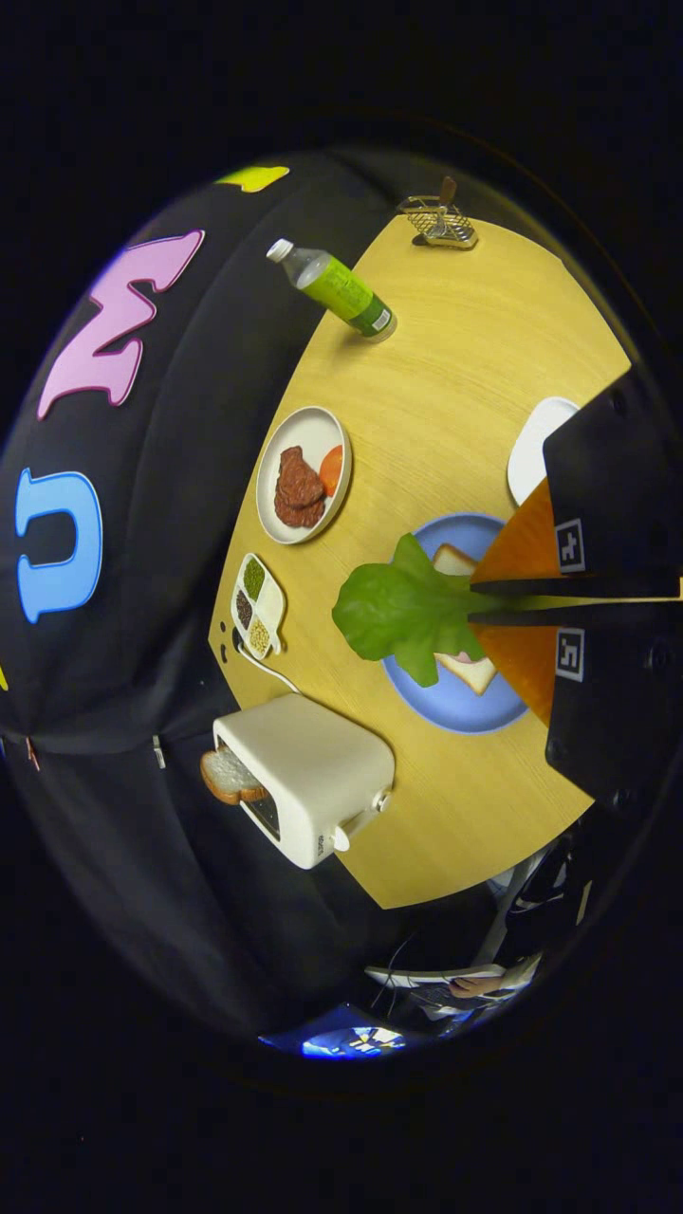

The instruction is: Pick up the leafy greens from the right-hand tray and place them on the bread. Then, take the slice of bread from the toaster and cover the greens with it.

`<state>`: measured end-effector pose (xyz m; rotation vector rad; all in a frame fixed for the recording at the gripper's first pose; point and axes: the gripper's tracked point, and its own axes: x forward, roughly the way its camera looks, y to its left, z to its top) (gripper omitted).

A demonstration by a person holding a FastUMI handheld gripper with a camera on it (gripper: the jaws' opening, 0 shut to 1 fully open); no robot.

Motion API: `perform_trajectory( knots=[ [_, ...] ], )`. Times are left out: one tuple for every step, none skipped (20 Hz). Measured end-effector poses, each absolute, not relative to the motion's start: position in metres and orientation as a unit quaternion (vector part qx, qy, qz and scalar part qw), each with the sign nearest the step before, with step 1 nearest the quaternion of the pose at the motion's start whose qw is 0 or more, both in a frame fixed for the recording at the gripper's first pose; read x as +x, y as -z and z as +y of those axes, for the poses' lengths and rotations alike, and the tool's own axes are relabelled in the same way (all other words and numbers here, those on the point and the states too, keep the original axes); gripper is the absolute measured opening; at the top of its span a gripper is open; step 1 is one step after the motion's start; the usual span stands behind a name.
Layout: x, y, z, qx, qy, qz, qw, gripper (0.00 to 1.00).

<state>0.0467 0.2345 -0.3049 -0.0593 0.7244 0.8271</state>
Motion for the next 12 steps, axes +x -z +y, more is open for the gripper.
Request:
perform_trajectory(
  knots=[
    [0.045, 0.307, 0.241, -0.031, -0.397, 0.347, 0.849, 0.07],
    [0.045, 0.309, 0.245, -0.034, -0.398, 0.351, 0.847, 0.07],
    [0.045, 0.311, 0.25, -0.035, -0.4, 0.353, 0.845, 0.07],
    [0.046, 0.312, 0.253, -0.033, -0.401, 0.355, 0.844, 0.07],
    [0.047, 0.313, 0.257, -0.031, -0.401, 0.356, 0.844, 0.07],
    [0.049, 0.313, 0.26, -0.029, -0.402, 0.355, 0.843, 0.07],
    [0.05, 0.313, 0.263, -0.027, -0.403, 0.355, 0.843, 0.07],
    [0.051, 0.314, 0.266, -0.026, -0.403, 0.356, 0.843, 0.07],
    [0.053, 0.315, 0.268, -0.025, -0.401, 0.359, 0.843, 0.26],
    [0.057, 0.316, 0.267, -0.024, -0.396, 0.358, 0.845, 0.46],
    [0.06, 0.315, 0.266, -0.027, -0.389, 0.353, 0.85, 0.65],
    [0.061, 0.314, 0.266, -0.026, -0.388, 0.35, 0.852, 0.85]
  ],
)
